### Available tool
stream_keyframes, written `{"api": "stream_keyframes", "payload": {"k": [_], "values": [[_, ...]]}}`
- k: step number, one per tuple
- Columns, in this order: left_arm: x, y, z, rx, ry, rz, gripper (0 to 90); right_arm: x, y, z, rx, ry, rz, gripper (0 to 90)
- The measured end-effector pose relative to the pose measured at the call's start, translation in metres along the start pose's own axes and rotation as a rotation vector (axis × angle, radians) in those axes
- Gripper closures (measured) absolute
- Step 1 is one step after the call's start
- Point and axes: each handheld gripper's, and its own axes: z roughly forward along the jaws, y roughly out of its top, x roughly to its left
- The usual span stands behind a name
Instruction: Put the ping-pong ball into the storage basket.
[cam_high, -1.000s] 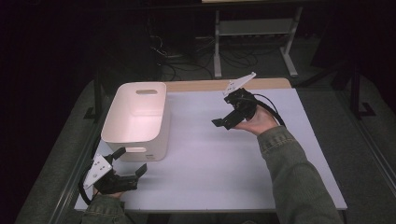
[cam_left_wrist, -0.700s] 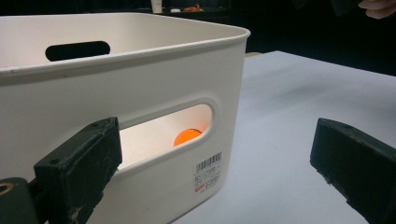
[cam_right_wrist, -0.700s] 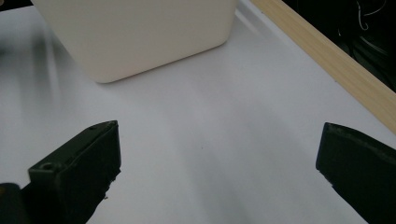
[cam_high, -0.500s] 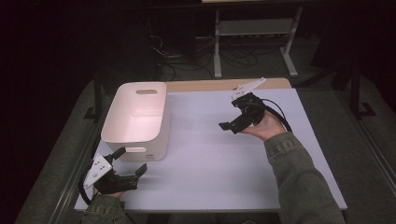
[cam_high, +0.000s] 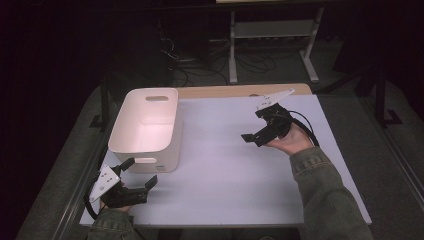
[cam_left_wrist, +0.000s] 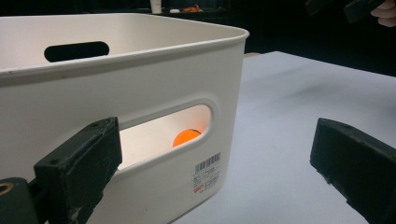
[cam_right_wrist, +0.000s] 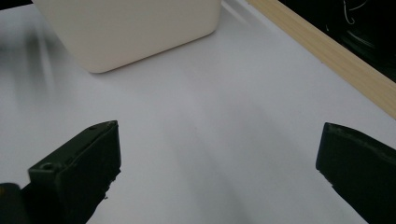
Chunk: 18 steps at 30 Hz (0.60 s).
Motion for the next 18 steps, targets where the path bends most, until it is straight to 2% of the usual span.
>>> {"api": "stream_keyframes", "payload": {"k": [14, 18], "values": [[0.0, 0.0, 0.001, 0.005, 0.004, 0.002, 1.6, -0.001, -0.029, -0.009, -0.024, -0.014, 0.041, 0.0], [0.0, 0.0, 0.0, 0.005, 0.005, 0.002, 1.6, 0.0, -0.037, -0.009, -0.013, -0.014, 0.044, 0.0]]}}
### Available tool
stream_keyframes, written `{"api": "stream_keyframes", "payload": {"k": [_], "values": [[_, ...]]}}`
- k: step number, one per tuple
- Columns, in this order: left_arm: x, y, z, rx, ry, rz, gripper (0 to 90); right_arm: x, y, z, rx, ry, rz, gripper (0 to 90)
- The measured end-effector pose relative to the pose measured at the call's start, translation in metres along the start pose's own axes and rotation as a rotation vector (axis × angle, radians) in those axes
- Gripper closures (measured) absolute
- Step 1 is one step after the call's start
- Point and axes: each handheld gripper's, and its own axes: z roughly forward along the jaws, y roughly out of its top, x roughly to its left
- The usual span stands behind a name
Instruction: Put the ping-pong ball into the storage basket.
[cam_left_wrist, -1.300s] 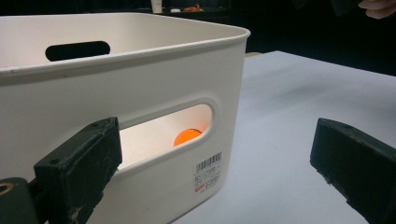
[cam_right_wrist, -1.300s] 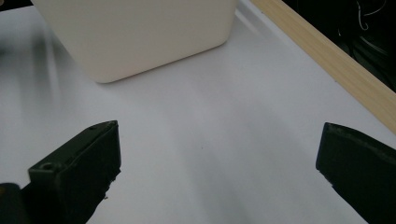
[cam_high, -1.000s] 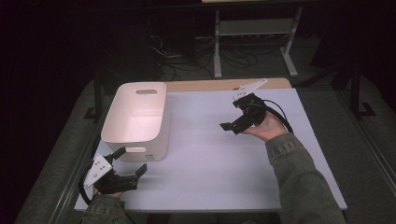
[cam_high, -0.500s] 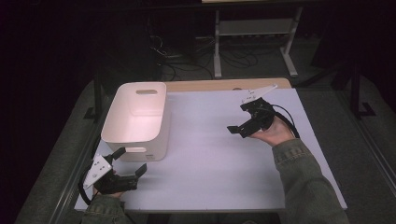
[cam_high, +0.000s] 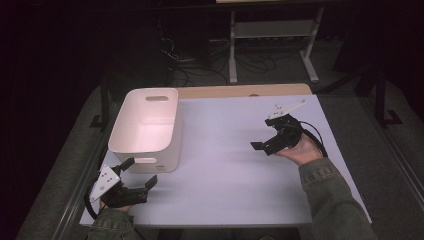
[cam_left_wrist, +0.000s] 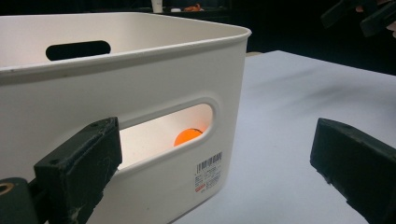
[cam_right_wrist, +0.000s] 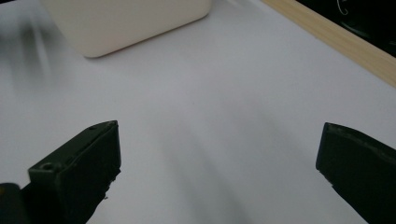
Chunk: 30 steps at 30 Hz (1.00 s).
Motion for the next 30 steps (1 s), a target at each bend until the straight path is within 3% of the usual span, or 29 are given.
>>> {"api": "stream_keyframes", "payload": {"k": [17, 30], "values": [[0.0, 0.0, 0.0, -0.002, -0.004, 0.001, 1.6, 0.003, -0.027, -0.008, -0.022, -0.008, 0.039, 0.0], [0.0, 0.0, 0.0, -0.002, -0.007, 0.003, 1.6, 0.008, -0.057, -0.023, -0.081, -0.04, 0.074, 0.0]]}}
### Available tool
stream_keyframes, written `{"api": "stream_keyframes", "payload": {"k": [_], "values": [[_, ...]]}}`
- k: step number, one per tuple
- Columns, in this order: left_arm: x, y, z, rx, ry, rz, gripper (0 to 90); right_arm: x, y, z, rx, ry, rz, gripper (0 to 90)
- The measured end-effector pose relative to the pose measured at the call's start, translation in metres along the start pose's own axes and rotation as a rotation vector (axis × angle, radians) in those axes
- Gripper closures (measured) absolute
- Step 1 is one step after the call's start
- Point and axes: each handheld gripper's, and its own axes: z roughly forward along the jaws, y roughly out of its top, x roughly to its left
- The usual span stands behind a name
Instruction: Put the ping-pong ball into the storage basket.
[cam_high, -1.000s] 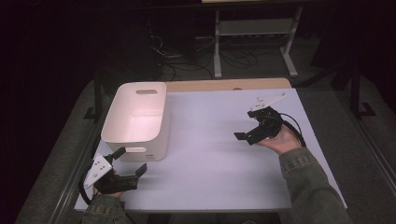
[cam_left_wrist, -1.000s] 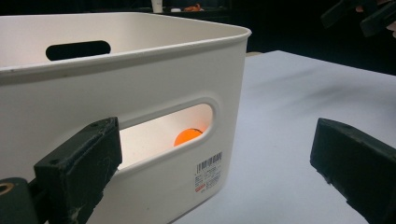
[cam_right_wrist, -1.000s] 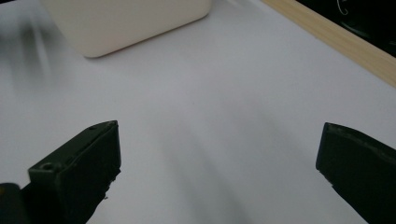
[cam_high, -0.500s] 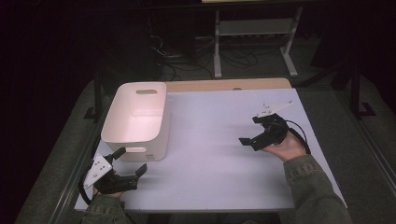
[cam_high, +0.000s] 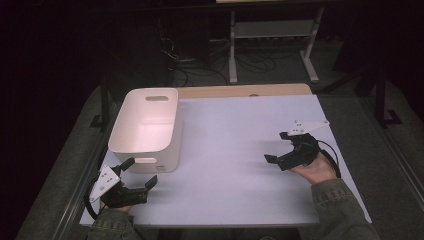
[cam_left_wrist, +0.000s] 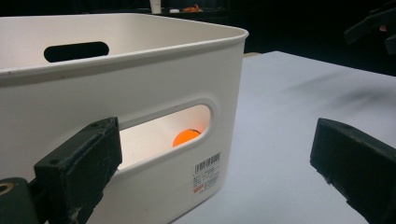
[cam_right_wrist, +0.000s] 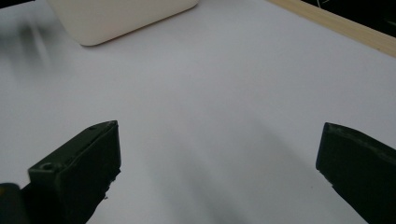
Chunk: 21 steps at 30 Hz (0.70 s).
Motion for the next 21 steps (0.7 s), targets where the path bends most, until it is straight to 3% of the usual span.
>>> {"api": "stream_keyframes", "payload": {"k": [21], "values": [[-0.001, 0.0, 0.0, -0.009, 0.0, -0.002, 1.6, 0.006, -0.05, -0.022, -0.122, -0.094, 0.064, 0.0]]}}
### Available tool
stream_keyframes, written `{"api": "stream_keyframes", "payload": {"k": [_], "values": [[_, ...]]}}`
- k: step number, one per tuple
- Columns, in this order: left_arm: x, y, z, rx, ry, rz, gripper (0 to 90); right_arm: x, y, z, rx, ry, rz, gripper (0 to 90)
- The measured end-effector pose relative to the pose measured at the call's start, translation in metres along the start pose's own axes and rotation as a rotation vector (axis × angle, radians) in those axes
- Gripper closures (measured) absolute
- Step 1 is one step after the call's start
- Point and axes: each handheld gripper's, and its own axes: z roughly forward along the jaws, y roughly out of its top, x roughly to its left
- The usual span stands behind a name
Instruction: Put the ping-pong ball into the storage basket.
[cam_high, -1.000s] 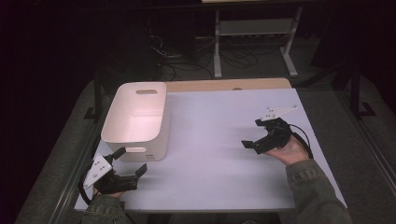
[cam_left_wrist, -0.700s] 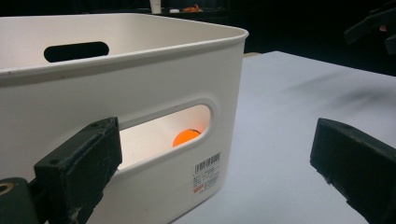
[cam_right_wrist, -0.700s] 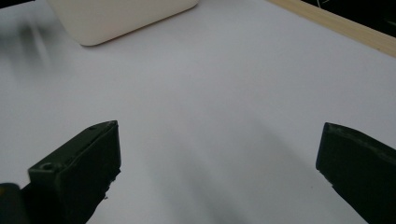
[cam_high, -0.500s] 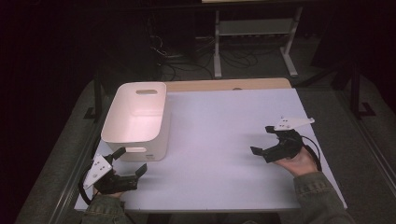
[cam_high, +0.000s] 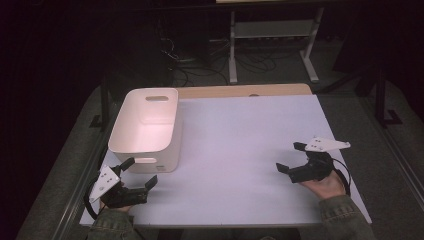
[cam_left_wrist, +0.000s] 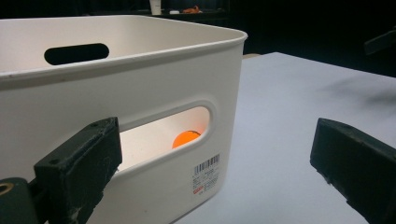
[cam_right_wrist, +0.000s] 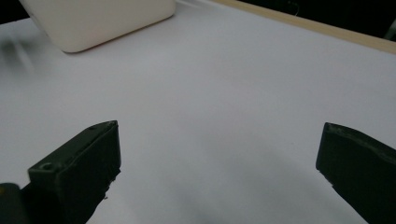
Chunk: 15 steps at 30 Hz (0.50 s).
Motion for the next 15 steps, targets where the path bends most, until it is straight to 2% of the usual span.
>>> {"api": "stream_keyframes", "payload": {"k": [7, 15], "values": [[0.0, 0.0, -0.001, -0.003, -0.004, 0.004, 1.6, 0.0, -0.007, -0.008, -0.05, -0.039, 0.007, 0.0], [-0.001, 0.001, -0.001, -0.008, -0.009, 0.0, 1.6, 0.002, -0.009, -0.015, -0.1, -0.06, 0.004, 0.0]]}}
